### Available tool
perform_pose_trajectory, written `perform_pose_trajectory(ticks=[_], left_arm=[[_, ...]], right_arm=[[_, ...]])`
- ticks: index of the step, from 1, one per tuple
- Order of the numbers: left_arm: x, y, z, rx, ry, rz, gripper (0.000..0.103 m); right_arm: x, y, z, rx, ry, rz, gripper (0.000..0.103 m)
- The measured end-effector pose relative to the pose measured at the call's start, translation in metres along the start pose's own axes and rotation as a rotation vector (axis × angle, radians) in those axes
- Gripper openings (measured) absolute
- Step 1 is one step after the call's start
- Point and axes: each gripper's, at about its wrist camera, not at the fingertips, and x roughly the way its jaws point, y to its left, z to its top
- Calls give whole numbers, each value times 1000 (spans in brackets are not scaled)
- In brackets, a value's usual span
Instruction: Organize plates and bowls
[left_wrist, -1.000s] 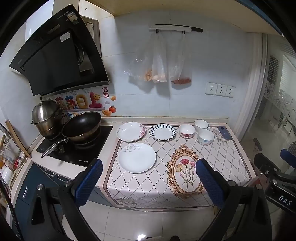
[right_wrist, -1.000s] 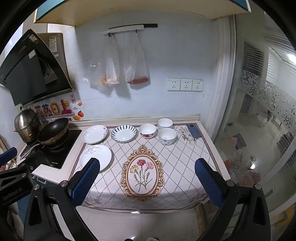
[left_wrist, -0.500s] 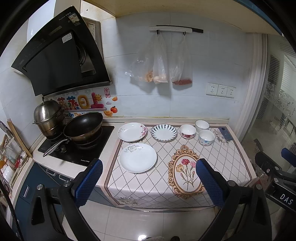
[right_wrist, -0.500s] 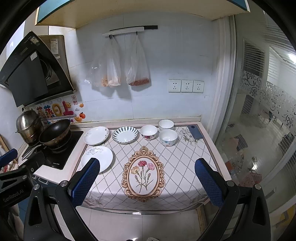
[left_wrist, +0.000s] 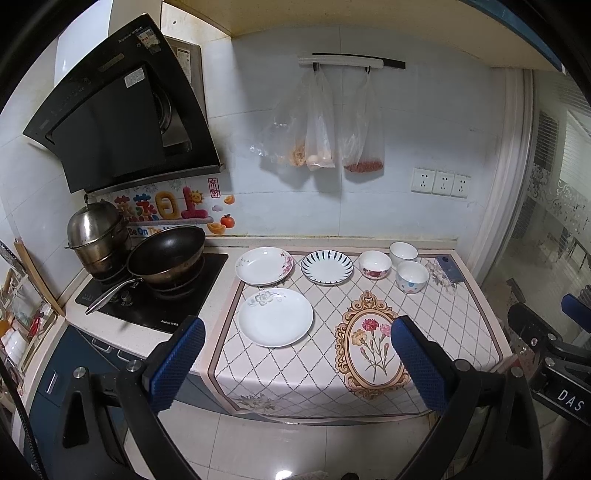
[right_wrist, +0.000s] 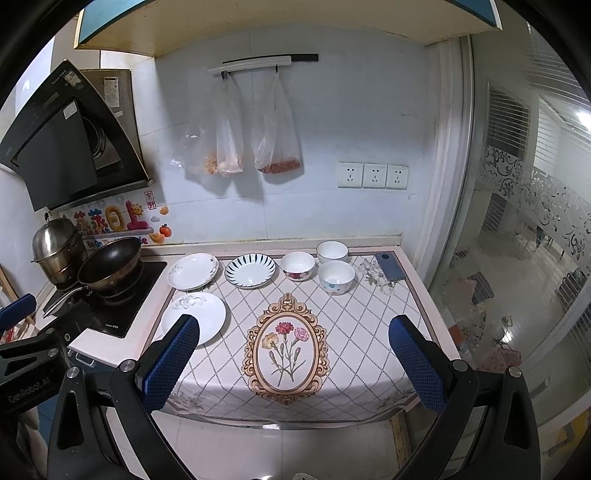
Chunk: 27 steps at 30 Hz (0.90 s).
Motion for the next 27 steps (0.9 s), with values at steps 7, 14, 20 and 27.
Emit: perform_pose_trajectory(ticks=[7, 14, 20, 27], left_arm=[[-1, 1, 3, -2, -7, 3, 103], [-1, 3, 5, 1, -9, 7, 103], [-2, 6, 4, 0, -13, 7, 103], [-1, 6, 5, 1, -11, 4, 103]], right_arm=[[-1, 1, 2, 0, -2, -3, 103], [-4, 1, 1, 4, -6, 0, 103], [-4, 3, 0, 6, 0, 4, 103], [-5, 4, 0, 11, -1, 9, 103]])
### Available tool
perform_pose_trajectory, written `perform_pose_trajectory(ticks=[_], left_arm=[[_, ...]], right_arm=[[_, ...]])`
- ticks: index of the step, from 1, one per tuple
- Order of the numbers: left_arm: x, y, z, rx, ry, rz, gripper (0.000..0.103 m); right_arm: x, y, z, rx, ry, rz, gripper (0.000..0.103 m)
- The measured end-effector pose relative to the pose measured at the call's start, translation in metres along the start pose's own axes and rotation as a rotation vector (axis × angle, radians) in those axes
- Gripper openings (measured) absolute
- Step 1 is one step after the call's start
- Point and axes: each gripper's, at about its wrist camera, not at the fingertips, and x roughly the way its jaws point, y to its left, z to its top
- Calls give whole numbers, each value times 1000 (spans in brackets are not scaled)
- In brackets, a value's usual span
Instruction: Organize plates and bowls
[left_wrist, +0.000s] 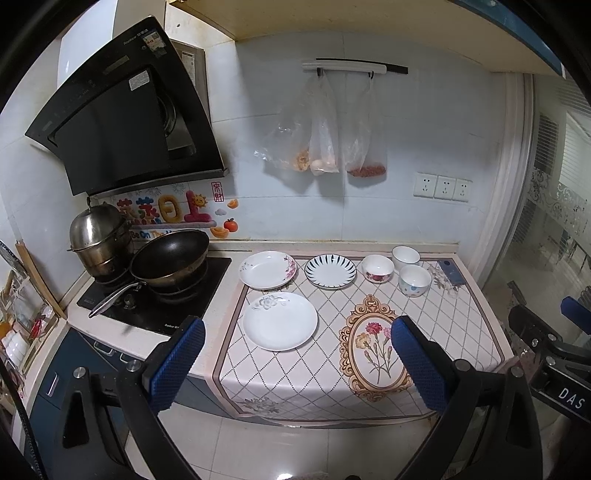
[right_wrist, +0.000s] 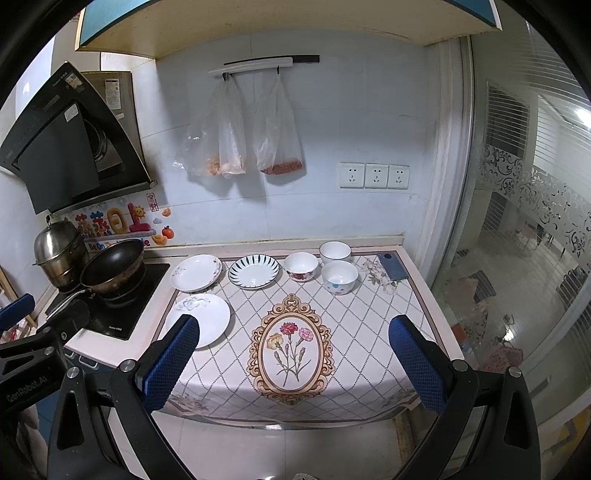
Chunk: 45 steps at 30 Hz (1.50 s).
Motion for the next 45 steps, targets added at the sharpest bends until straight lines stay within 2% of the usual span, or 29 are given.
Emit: perform_pose_trajectory(ticks=[24, 28, 31, 34, 37, 41, 45], left_arm=[[5, 5, -4, -1, 3, -20, 103], [25, 26, -1, -23, -4, -18, 103], [57, 48, -2, -21, 8, 40, 103], [104, 75, -5, -29, 76, 83, 103], [154, 98, -11, -68, 165, 95, 103], [234, 125, -26, -109, 288, 92, 103], [307, 130, -37, -91, 383, 99, 103]], right_arm=[[4, 3, -3, 18, 11, -1, 103], [11, 5, -4, 54, -7, 46, 103], [28, 14, -7, 38, -28, 89, 103], [67, 22, -13, 44, 43, 111, 103], [120, 28, -19, 92, 139, 187, 103], [225, 38, -31, 162, 336, 289, 103], [330, 54, -49, 172, 487, 359, 103]])
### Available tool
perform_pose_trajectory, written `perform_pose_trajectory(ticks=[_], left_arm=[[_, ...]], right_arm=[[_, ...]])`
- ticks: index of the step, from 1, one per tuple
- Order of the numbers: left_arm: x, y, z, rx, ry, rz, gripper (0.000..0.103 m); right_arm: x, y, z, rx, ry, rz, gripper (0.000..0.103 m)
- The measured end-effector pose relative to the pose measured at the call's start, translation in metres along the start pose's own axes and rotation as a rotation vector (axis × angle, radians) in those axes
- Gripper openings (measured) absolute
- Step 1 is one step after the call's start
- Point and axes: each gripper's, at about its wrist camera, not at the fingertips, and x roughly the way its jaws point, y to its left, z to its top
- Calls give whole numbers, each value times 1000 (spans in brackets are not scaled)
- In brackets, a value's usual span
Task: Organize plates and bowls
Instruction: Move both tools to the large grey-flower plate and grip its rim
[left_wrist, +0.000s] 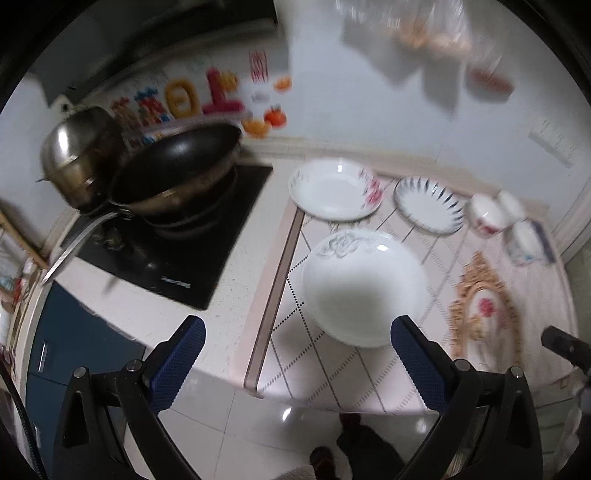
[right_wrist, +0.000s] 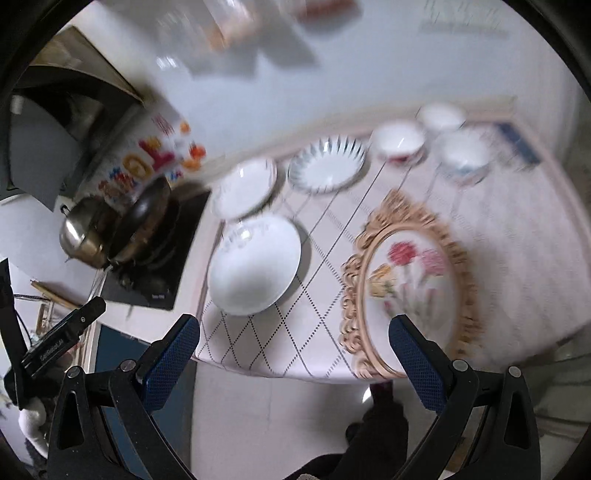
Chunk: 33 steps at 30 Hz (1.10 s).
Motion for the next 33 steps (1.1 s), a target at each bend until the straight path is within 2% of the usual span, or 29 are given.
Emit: perform_pose_trajectory(ticks=[1, 3, 5, 7, 9, 11, 12, 14, 15, 16, 17, 18, 19, 21, 22, 27, 33], left_arm=[[19, -1, 5, 6, 29, 10, 103], [63, -2, 17, 6, 108, -17, 102], [95, -3, 24, 3, 165, -32, 93], [131, -3, 29, 9, 245, -23, 76], [163, -1, 32, 0, 313, -11, 70], [185, 5, 35, -22, 354, -9, 69], [194, 7, 36, -30, 368, -9, 66], [211, 10, 39, -40, 393, -9, 59], [217, 11, 39, -40, 401, -2, 52], [222, 11, 39, -34, 412, 4, 48], [227, 9, 39, -36, 419, -33, 47], [229, 8, 40, -39, 421, -50, 43], [229, 5, 41, -37, 417, -64, 34], [227, -3, 42, -23, 418, -93, 24], [225, -8, 41, -14, 416, -78, 24], [217, -9, 36, -25, 432, -87, 23], [207, -31, 35, 22, 421, -88, 23]], right_arm=[[31, -6, 11, 7, 47, 12, 103], [77, -17, 26, 22, 102, 37, 103], [123, -23, 41, 34, 165, 62, 102], [159, -26, 51, 34, 216, 80, 100], [192, -27, 60, 30, 241, 114, 92], [228, -27, 69, 31, 299, 126, 78], [240, -27, 72, 35, 317, 140, 74], [269, -27, 79, 38, 352, 154, 62], [280, -27, 81, 39, 365, 156, 58], [294, -28, 83, 43, 378, 164, 46], [302, -28, 85, 43, 385, 175, 36], [312, -28, 87, 33, 393, 186, 32], [316, -26, 88, 23, 382, 196, 27], [329, -23, 94, 10, 376, 213, 16], [333, -22, 95, 15, 383, 226, 10], [329, -18, 98, 20, 364, 243, 10], [320, -28, 98, 26, 367, 237, 11]])
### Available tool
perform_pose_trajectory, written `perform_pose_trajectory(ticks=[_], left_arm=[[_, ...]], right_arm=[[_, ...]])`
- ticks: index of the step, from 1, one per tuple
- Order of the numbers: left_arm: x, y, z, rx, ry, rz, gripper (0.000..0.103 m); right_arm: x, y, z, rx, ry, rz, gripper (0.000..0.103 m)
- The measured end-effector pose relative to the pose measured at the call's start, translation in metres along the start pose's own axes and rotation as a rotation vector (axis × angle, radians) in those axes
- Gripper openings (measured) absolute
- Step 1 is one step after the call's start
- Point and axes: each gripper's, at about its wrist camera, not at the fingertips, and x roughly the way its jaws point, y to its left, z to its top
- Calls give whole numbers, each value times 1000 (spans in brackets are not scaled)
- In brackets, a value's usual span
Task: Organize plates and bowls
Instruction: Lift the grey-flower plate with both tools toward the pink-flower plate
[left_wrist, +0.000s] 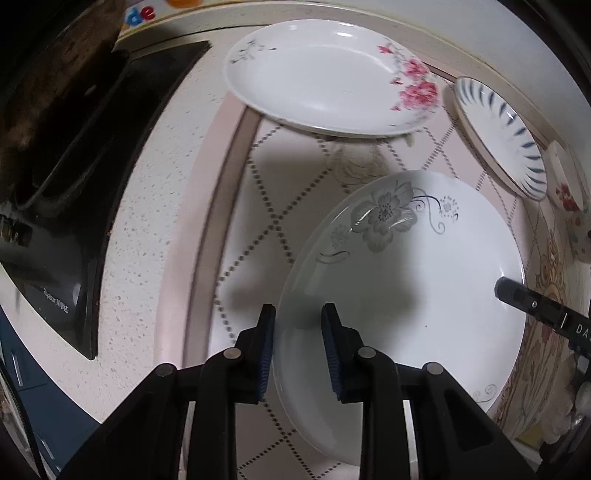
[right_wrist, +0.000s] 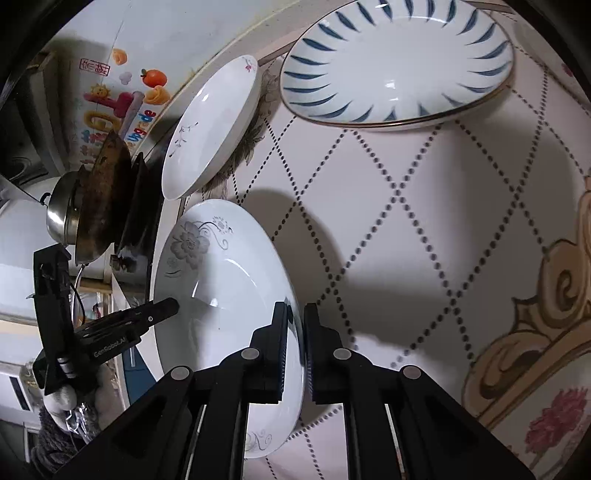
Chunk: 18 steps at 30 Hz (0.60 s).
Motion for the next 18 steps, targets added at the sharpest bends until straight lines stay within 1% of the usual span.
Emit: perform_pose_trajectory(ticks=[3, 8, 10, 15, 18], left_arm=[[-5, -17, -5, 22, -6, -14, 23], [-22, -59, -15, 76, -12, -55, 23], [-14, -68, -15, 102, -12, -67, 23], [-14, -101, -26, 144, 10, -93, 23], [-12, -122, -33, 174, 14, -94, 23]], right_arm=[[-11, -9, -4, 15, -11, -9, 11], [-48, -33, -15, 44, -47, -23, 11], [-63, -44, -20, 53, -64, -26, 11], [-95, -77, -38, 93, -81, -68, 11], [-110, -96, -49, 122, -89, -83, 11]])
